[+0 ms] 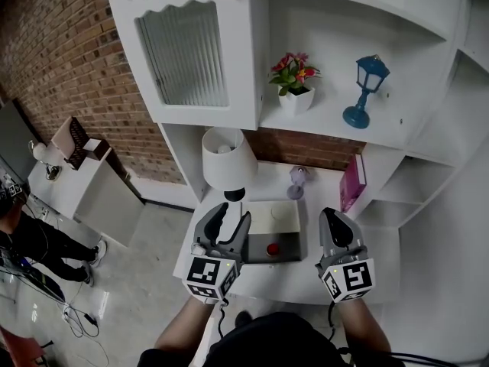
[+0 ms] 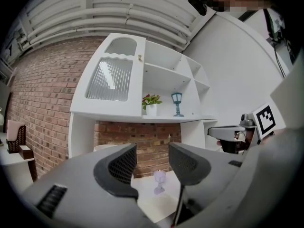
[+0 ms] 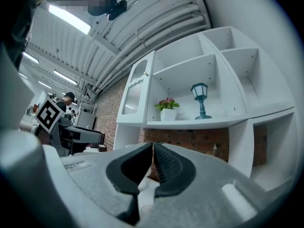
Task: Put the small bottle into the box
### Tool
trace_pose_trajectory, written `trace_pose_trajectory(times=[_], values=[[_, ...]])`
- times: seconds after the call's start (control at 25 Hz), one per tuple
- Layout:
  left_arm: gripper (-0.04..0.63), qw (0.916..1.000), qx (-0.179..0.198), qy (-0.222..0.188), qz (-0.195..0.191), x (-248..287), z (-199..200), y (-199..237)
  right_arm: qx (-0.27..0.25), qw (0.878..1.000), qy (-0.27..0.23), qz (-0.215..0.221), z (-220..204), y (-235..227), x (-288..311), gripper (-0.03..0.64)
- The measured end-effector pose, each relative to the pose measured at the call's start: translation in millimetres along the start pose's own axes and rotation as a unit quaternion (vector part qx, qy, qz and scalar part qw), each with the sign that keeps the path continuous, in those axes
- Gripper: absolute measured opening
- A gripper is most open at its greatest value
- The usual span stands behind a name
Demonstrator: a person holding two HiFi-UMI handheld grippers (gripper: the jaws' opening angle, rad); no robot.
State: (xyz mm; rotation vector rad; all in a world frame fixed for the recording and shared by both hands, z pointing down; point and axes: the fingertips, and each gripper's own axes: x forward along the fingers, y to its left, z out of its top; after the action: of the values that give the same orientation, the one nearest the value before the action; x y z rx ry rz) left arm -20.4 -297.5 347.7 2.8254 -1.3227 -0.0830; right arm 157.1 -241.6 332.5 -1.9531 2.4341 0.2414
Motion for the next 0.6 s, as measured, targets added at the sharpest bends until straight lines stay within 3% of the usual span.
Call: trace_pose_trajectory(times=[0.6], values=[[0.207,0.9999,0.008,0.013,-0.005,4.5,-6.0,-6.4,0.007,1.0,0.001,-0.003,-2.5,-9.8,0.4,-0.002]])
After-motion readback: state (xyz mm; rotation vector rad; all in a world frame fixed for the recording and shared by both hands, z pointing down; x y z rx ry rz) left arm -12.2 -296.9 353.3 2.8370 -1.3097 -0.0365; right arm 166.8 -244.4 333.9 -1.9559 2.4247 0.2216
